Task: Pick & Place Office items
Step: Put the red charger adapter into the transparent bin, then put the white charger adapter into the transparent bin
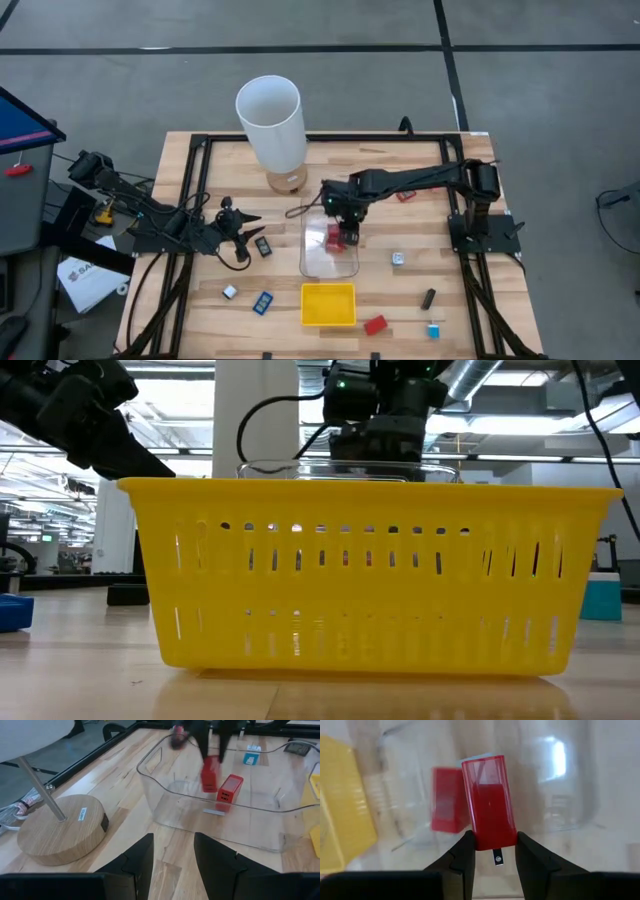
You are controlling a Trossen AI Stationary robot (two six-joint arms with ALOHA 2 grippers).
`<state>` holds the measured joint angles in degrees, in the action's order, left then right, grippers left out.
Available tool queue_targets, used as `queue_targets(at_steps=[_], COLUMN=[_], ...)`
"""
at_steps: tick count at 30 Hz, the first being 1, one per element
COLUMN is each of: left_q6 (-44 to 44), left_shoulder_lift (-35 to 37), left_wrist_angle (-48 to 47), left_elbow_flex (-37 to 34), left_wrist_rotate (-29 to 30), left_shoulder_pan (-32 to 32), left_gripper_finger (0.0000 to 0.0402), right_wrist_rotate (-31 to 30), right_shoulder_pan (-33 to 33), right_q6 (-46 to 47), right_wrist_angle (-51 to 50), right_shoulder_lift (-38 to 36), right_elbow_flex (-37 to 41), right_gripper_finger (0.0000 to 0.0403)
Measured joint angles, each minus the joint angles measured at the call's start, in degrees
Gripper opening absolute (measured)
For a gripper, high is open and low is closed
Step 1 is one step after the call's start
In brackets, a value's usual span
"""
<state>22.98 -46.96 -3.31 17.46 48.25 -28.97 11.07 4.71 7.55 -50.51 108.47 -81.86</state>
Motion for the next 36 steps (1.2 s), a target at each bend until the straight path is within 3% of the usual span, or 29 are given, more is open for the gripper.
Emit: queue_targets(at_steps=[11,20,23,36], left_q6=[0.0,0.0,0.0,0.0], left_shoulder_lift=[0.0,0.0,0.0,0.0], left_wrist_angle=[0.9,0.9,0.9,0.8], left_elbow_flex=[0.0,0.0,0.0,0.0], left_wrist_rotate=[-0.2,-0.2,-0.3,-0.2], left_shoulder_pan=[0.0,0.0,0.0,0.0], left_gripper_finger=[0.0136,0.0136,0.0136,0.0136], right_wrist_rotate=[0.6,-0.7,-1.1,-1.1], right_shoulder_pan=[-2.0,-2.2,-2.0,-2.2], right_q6=[-0.5,-0.6,-0.1,0.2], right_wrist_angle=[1.1,1.5,1.6,1.2], right_shoulder_lift=[0.0,0.0,0.0,-2.8], right_elbow_flex=[0.7,0.7,0.7,0.7], right_gripper_finger=[0.0107,0.0211,0.0228,0.0193])
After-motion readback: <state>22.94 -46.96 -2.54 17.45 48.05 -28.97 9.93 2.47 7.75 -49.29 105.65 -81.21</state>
